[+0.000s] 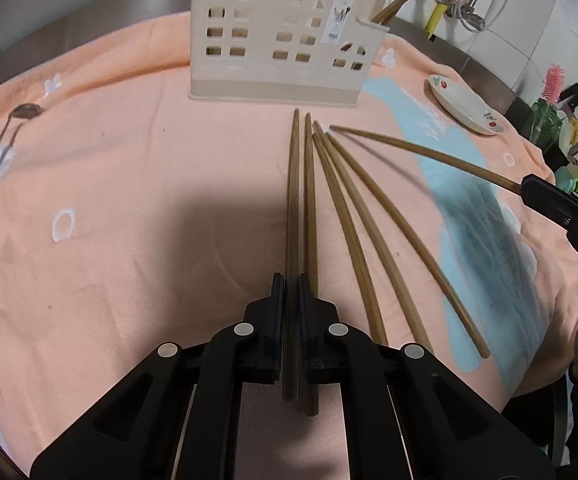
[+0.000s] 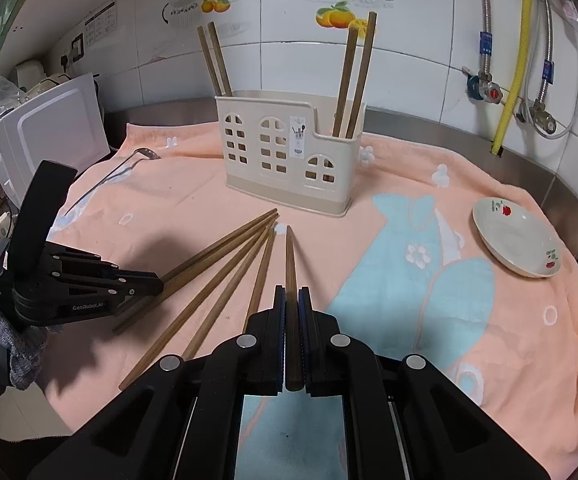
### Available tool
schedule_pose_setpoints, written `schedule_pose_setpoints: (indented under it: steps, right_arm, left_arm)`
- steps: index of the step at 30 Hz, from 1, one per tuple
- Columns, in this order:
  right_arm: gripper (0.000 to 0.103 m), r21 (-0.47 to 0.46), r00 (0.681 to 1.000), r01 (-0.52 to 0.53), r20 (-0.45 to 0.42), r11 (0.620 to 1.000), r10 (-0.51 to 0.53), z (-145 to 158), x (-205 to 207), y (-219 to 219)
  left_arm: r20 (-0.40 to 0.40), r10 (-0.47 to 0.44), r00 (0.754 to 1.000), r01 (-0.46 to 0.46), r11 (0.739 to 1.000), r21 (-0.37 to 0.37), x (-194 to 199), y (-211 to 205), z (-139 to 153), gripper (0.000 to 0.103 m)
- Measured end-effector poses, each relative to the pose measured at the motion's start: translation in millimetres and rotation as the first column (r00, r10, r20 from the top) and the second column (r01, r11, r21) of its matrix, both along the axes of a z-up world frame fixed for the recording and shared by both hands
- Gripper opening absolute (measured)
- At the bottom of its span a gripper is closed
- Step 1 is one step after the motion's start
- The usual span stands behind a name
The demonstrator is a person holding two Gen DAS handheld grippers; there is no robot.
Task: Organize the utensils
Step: 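Lift both held chopsticks upright toward the cream holder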
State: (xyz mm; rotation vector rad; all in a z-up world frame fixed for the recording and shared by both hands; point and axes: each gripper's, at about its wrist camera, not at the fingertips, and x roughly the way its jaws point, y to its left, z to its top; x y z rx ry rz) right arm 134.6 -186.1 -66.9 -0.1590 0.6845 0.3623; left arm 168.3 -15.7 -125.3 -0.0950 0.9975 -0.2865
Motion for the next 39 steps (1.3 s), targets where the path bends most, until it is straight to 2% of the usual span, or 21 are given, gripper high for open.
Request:
schedule_pose_setpoints:
  steps: [13, 21, 26, 35, 39]
  right_arm:
    - [0.006, 0.017, 0.999, -0.015, 0.030, 1.000, 0.015, 26.1, 15.1, 8.3]
    - [0.006, 0.021, 0.998, -0.040, 0.049, 0.999, 0.039, 57.5, 35.1, 19.4]
    - [0.006, 0.017, 0.996, -0.038, 0.085, 0.999, 0.036, 81.7, 44.0, 21.2]
    - [0.006, 0.010, 0.993, -0.051, 0.107, 0.999, 0.050, 100.2, 50.2, 24.7]
    - [0.006, 0.015, 0.991, -0.049, 0.129, 0.999, 0.047, 118.6, 56.8, 23.8]
  left_arm:
    - [0.155, 0.000, 0.988, 0.002, 1.000, -0.013, -7.7, 7.2, 67.2, 0.005]
    - [0.240, -0.025, 0.970, 0.024, 1.000, 0.006, 2.1, 1.7, 110.1, 0.005]
    - [0.273, -0.030, 0.961, 0.025, 0.999, 0.021, 7.2, 0.9, 126.9, 0.005]
    - [0.295, -0.034, 0.955, 0.023, 0.999, 0.040, 10.9, 3.1, 139.1, 0.005]
    - [0.326, -0.032, 0.945, 0.017, 0.999, 0.049, 16.6, 4.8, 158.9, 0.005]
